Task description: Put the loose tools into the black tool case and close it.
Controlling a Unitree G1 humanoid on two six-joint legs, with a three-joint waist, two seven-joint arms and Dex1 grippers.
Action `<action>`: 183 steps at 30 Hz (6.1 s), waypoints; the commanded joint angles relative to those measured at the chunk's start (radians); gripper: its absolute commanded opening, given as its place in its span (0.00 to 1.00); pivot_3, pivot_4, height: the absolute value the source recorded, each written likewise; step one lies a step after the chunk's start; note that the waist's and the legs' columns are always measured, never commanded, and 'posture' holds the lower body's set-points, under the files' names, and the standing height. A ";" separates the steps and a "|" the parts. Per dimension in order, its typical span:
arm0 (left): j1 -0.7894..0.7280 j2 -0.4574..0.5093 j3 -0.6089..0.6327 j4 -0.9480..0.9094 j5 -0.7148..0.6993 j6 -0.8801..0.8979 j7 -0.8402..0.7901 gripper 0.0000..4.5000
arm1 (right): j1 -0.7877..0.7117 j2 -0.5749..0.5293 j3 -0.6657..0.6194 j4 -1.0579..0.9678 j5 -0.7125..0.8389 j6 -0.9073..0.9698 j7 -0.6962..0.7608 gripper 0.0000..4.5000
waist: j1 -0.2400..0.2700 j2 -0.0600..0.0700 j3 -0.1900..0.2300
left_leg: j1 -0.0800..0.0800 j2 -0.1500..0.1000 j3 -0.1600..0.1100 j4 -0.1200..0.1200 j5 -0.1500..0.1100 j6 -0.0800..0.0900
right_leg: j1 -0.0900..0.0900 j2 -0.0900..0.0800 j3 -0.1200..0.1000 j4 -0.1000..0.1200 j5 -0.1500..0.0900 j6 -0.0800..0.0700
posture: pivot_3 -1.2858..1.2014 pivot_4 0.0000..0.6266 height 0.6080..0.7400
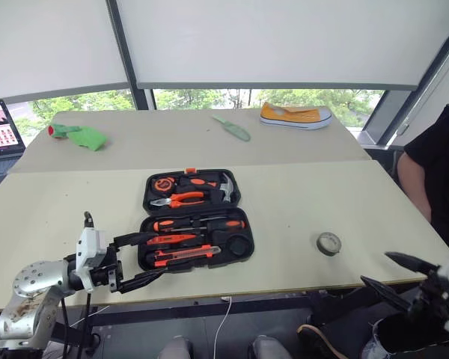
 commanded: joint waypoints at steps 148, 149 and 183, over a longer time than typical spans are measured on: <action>-0.777 -0.016 -0.174 0.479 0.223 0.909 0.558 0.88 | -1.445 0.441 0.622 0.806 -0.305 0.978 -0.252 0.69 | -0.002 -0.011 0.007 | -0.038 -0.003 -0.004 0.015 -0.002 0.014 | -0.034 0.006 0.005 0.017 0.009 0.004 | 0.52 0.24 1.00; -0.784 -0.020 -0.176 0.492 0.232 0.906 0.566 0.83 | -1.444 0.441 0.622 0.807 -0.304 0.978 -0.254 0.59 | 0.000 -0.011 0.007 | -0.038 -0.003 -0.004 0.016 -0.002 0.013 | -0.033 0.006 0.005 0.019 0.009 0.004 | 0.52 0.24 1.00; -0.008 -0.154 0.039 0.297 0.479 -0.437 0.633 0.01 | -0.841 0.199 0.674 0.854 -0.752 -1.162 -0.334 0.00 | -0.004 -0.010 0.007 | -0.015 -0.005 -0.001 0.008 0.005 0.013 | -0.011 0.002 0.008 0.010 0.011 0.005 | 0.52 0.24 1.00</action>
